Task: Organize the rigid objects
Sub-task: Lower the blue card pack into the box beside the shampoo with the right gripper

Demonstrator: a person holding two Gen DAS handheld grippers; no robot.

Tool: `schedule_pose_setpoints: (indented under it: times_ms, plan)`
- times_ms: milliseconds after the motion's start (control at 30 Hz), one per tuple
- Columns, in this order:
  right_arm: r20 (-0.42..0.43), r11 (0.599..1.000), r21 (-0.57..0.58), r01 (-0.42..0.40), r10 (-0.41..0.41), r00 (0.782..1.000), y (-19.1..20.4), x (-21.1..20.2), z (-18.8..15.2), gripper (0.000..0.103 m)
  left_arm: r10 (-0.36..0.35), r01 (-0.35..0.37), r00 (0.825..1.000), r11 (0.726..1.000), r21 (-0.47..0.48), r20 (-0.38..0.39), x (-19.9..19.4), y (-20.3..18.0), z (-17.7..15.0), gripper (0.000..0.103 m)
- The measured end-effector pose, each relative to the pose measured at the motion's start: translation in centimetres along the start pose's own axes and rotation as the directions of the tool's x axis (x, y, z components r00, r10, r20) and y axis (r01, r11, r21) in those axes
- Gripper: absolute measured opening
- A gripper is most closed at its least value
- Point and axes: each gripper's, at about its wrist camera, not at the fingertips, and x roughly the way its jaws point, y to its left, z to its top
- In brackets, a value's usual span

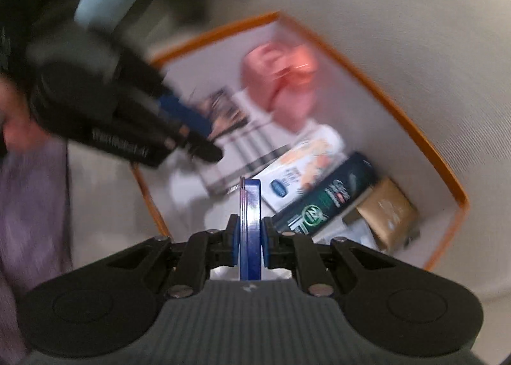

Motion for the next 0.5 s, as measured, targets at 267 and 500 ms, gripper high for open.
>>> schedule_pose_setpoints:
  times_ms: [267,500]
  plan:
    - [-0.155,0.977,-0.201,-0.076,0.045,0.987,0.0,3.4,2.9,0.013,-0.005,0.005,1.000,1.000,0.010,-0.007,0.8,0.7,-0.1,0.030]
    - [-0.215,0.953,-0.282,-0.106,0.045,0.976,-0.1,5.7,3.6,0.014,-0.012,0.012,1.000,1.000,-0.003,-0.002,0.6,1.0,-0.1,0.030]
